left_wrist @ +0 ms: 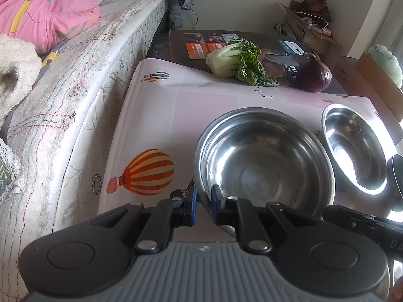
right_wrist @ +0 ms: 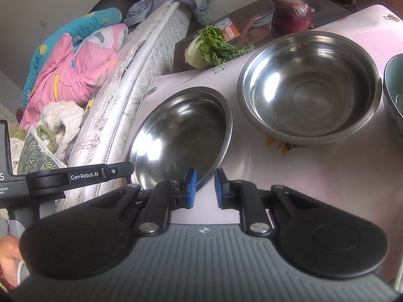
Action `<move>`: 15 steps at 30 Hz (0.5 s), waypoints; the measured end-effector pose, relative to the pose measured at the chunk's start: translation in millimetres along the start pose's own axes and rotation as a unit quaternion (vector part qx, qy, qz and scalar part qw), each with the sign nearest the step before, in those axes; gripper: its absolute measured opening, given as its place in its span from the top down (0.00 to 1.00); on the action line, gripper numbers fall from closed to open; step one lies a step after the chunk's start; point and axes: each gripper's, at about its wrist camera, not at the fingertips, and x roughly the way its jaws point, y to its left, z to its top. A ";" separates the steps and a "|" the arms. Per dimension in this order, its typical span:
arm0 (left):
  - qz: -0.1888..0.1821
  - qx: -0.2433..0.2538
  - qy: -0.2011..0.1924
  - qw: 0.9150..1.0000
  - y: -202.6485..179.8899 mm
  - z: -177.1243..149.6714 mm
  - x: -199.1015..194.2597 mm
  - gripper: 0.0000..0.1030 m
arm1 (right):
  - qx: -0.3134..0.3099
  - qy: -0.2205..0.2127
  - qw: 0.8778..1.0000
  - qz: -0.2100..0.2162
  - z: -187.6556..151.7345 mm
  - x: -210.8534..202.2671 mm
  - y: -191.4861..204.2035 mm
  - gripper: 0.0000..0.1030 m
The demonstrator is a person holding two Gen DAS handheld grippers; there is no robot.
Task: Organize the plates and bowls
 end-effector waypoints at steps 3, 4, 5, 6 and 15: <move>-0.009 -0.007 0.010 1.000 5.3 -7.9 -5.9 0.88 | -0.003 0.000 1.000 0.007 -2.1 -6.6 1.3 0.83; -0.014 -0.009 0.013 1.000 7.2 -11.2 -8.1 0.88 | -0.004 0.001 1.000 0.008 -2.3 -8.7 1.4 0.83; -0.018 -0.011 0.017 1.000 9.3 -15.5 -10.7 0.88 | -0.002 0.001 1.000 0.007 -2.4 -11.0 0.3 0.81; -0.020 -0.011 0.019 1.000 10.5 -18.0 -12.1 0.87 | 0.000 0.002 1.000 0.009 -2.4 -12.3 -1.0 0.77; -0.021 0.000 -0.012 1.000 19.0 -31.2 -22.3 0.66 | 0.029 0.012 0.999 0.007 9.3 -6.0 -15.2 0.56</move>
